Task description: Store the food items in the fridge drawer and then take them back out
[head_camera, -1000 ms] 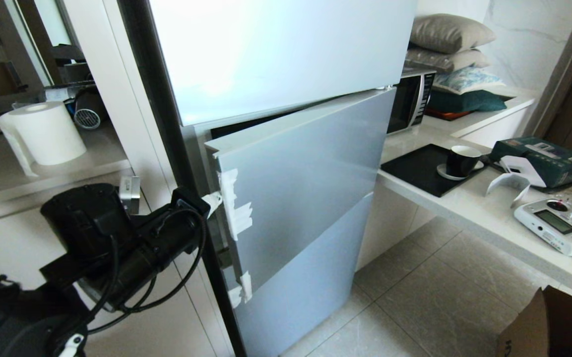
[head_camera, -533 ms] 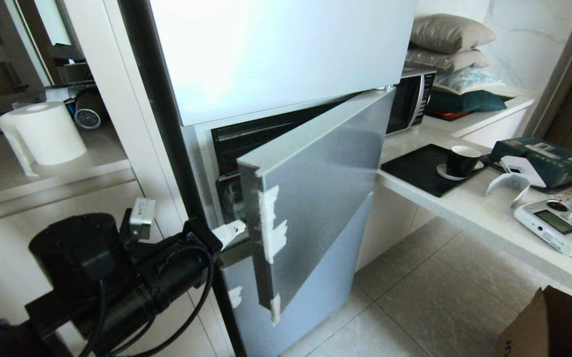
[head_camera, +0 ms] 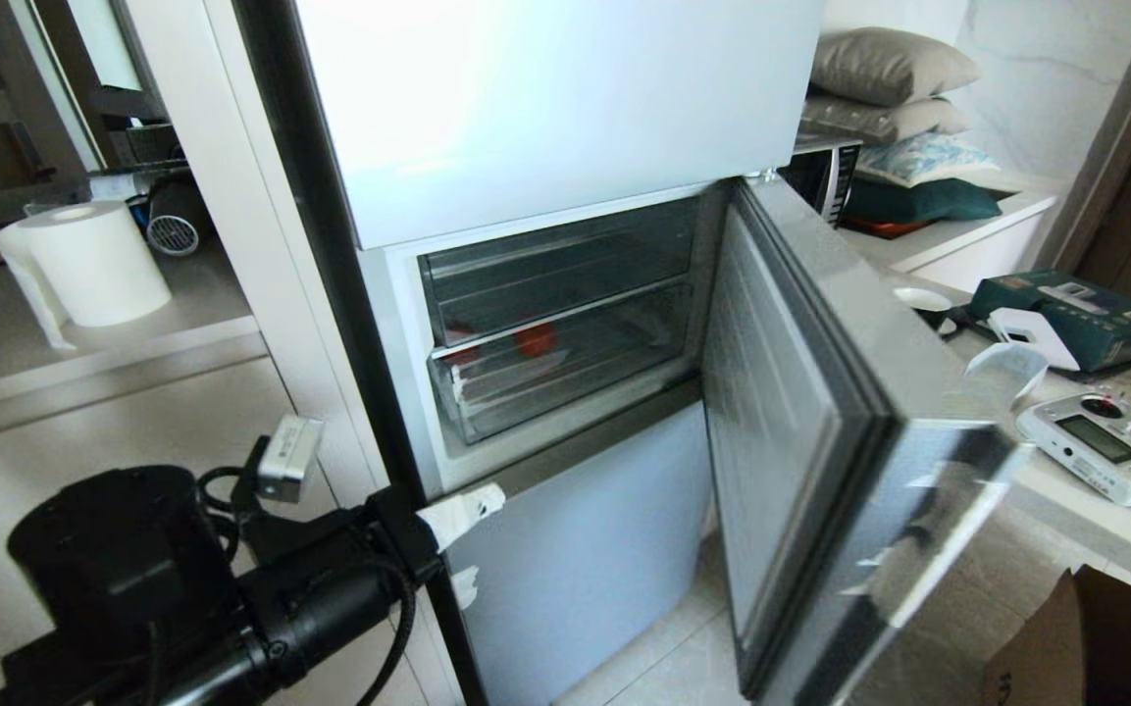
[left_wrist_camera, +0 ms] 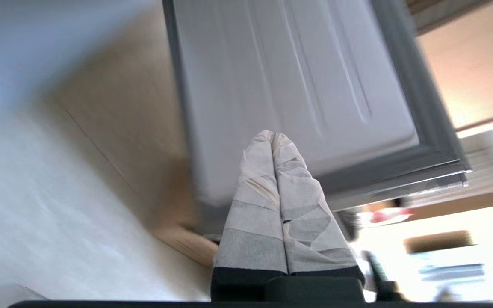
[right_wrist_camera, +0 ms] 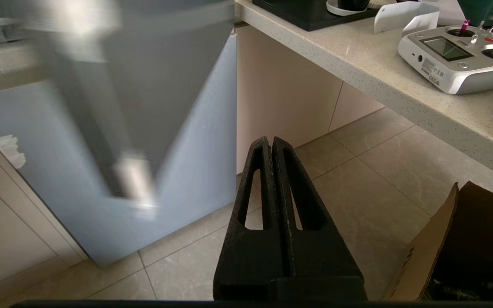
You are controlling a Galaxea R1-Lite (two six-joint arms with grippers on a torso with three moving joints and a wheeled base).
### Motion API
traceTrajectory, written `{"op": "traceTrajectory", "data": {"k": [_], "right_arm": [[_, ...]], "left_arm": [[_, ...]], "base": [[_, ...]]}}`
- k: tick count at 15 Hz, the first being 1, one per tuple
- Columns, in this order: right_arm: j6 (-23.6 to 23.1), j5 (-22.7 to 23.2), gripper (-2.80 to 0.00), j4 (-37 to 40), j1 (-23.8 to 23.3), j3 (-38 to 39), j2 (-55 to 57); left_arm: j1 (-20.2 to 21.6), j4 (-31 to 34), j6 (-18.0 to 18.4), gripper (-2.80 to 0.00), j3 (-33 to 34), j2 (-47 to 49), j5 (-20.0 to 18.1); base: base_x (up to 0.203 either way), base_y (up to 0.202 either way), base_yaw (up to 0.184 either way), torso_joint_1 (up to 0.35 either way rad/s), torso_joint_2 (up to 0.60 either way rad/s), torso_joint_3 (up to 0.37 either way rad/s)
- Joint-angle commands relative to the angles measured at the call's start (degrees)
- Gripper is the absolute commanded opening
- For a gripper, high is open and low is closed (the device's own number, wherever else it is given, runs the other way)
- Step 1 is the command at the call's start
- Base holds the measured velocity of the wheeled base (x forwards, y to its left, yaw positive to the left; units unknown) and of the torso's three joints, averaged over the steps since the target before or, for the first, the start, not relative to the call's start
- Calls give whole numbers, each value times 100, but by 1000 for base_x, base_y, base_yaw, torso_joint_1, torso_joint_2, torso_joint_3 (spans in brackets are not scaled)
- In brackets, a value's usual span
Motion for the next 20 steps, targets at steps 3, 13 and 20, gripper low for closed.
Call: {"op": "traceTrajectory", "data": {"k": [3, 13, 20], "right_arm": [[-3, 2, -280, 0, 2, 9, -1], [-3, 2, -280, 0, 2, 0, -1], [-1, 0, -280, 0, 2, 9, -1]], "left_arm": [[16, 1068, 3021, -280, -408, -1338, 585], [3035, 5195, 5432, -280, 485, -5690, 2004], [3795, 7023, 5668, -280, 1676, -8355, 529]], "base": [[0, 0, 0, 0, 0, 0], [0, 0, 0, 0, 0, 0], [0, 0, 0, 0, 0, 0]]}}
